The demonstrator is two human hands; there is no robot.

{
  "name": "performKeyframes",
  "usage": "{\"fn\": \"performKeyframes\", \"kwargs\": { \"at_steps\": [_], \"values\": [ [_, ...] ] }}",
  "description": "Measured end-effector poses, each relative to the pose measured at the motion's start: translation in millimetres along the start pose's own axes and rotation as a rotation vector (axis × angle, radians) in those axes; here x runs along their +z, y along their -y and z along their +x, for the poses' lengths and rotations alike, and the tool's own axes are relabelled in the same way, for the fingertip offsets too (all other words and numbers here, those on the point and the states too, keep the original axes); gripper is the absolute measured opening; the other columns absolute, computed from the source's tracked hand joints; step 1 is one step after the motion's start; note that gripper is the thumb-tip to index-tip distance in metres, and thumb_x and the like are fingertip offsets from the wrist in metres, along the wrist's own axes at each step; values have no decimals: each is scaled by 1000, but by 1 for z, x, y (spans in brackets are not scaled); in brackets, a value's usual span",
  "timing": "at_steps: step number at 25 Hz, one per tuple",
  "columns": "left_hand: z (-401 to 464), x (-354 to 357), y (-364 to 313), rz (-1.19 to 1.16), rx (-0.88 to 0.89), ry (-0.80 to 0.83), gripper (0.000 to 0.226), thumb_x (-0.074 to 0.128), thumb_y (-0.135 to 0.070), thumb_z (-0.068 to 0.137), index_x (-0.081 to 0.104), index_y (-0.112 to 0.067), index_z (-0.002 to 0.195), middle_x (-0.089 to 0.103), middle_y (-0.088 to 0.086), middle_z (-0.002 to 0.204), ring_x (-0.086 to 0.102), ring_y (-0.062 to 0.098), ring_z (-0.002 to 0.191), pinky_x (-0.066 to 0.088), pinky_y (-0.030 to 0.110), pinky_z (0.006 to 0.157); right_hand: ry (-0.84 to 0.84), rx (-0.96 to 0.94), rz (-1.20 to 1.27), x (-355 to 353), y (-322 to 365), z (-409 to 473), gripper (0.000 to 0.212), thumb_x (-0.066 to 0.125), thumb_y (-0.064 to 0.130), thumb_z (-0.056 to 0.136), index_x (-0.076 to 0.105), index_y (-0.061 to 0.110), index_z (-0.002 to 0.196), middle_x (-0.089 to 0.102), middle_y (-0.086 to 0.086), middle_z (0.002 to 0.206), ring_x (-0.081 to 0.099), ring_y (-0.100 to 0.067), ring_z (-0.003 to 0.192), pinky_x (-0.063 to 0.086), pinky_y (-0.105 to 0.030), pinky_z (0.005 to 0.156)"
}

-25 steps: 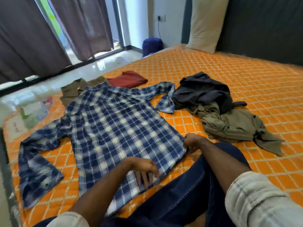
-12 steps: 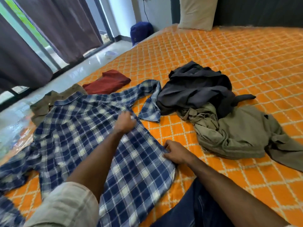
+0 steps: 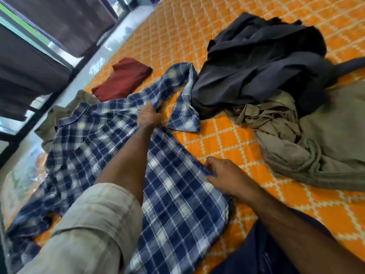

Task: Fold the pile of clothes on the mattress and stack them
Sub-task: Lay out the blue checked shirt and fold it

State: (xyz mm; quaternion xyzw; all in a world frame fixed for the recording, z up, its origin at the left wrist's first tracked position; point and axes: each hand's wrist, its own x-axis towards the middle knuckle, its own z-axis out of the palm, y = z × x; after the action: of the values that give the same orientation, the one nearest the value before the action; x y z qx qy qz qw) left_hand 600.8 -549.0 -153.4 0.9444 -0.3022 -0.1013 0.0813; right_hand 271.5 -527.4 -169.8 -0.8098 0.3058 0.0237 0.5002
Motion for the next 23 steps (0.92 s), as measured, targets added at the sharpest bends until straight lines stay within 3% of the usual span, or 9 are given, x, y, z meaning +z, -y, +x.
{"fn": "performKeyframes", "kwargs": {
  "at_steps": [3,6,10,12,15,18,23],
  "values": [
    [1,-2,1,-5,46,-89,15,58,-3,86,52,-9,98,57,12,99,55,25,89,44,36,70,-21,30,24,-3,-2,-5,21,71,18,93,55,19,106,59,2,90,55,-15,72,49,-36,64],
    [-2,3,-2,-59,10,-82,20,60,-8,92,49,-8,108,54,8,95,56,24,88,42,33,66,-37,67,-24,-4,-7,-10,22,75,17,90,55,17,100,61,-3,96,59,-22,82,53,-43,75],
    [-4,6,-6,-124,-38,52,28,59,-16,94,46,-6,117,53,11,101,59,29,95,55,42,78,-40,119,-99,-6,-9,-14,26,76,28,89,54,22,100,61,3,87,58,-16,73,51,-39,66],
    [1,1,-5,-181,-31,67,21,59,-12,90,49,-9,108,57,13,101,63,32,93,59,47,79,-26,104,7,-10,-10,-14,24,73,24,90,57,27,107,61,5,78,60,-15,66,52,-41,63],
    [1,-13,2,-268,-9,53,17,53,-5,88,48,-11,103,62,18,105,64,30,79,61,46,67,47,52,212,-17,-1,-17,44,65,11,93,57,32,131,55,4,69,50,-10,58,43,-32,57],
    [-6,-29,18,-213,139,-30,17,58,-10,87,51,-13,103,64,13,98,64,30,80,58,45,69,107,-71,229,-11,21,-25,64,59,6,94,44,36,149,47,6,68,41,-7,57,38,-27,58],
    [-28,-60,59,15,333,-114,22,64,-17,85,51,-15,103,60,6,97,60,29,87,49,41,69,188,-187,113,23,65,-48,74,56,2,95,30,34,157,40,3,73,33,-8,55,32,-28,56]
  ]
}}
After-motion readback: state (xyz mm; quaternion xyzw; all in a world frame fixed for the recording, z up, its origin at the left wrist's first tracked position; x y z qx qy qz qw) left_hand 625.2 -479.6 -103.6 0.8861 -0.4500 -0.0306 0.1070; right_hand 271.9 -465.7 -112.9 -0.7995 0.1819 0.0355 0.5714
